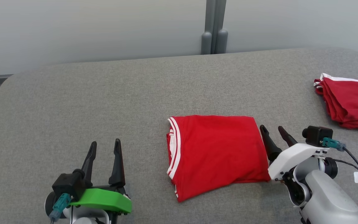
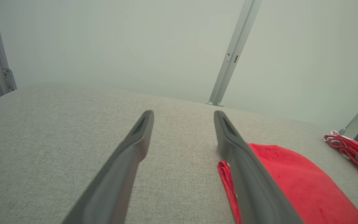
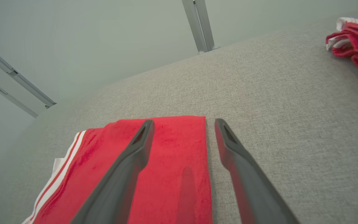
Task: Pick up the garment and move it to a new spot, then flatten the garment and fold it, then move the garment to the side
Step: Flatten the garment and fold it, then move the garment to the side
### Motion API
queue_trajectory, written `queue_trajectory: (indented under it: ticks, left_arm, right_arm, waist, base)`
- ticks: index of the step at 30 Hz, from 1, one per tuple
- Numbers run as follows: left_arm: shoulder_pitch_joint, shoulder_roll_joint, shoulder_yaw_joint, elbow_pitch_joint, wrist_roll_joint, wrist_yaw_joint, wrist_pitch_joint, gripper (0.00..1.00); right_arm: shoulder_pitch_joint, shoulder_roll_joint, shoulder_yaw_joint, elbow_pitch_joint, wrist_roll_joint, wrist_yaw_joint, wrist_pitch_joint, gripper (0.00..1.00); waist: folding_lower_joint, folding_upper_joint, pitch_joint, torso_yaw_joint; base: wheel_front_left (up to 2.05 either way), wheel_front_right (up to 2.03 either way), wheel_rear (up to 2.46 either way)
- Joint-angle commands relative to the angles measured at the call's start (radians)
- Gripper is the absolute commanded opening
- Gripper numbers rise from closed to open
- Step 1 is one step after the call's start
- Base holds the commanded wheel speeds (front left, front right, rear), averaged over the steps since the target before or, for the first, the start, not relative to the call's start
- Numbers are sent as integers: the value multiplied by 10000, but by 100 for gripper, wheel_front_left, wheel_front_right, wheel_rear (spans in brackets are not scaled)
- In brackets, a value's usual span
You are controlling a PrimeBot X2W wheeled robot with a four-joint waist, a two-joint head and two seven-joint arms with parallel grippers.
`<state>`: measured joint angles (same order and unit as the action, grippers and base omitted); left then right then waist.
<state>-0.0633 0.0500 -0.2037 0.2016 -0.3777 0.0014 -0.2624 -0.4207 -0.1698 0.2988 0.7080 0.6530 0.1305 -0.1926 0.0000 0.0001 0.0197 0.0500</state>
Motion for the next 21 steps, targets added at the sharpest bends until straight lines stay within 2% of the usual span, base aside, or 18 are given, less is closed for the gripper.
queue_trajectory:
  ticks: [1, 10, 21]
  left_arm:
    - [-28, 18, 1, 24, 60, -7, -29, 100]
    - [-253, 17, 49, -61, 188, -16, -29, 100]
    - [-364, 17, 133, -137, 272, -51, -29, 100]
  right_arm:
    - [160, -118, -87, -32, -190, 3, 146, 100]
    - [312, -665, -112, 145, -631, 3, 1332, 100]
    - [117, -1281, 598, 145, 651, 1, 2790, 100]
  waist:
    - [0, -1, 61, 55]
    - [0, -1, 419, 457]
    - [0, -1, 702, 986]
  base:
    - [0, 0, 0]
    - [0, 0, 0]
    - [0, 0, 0]
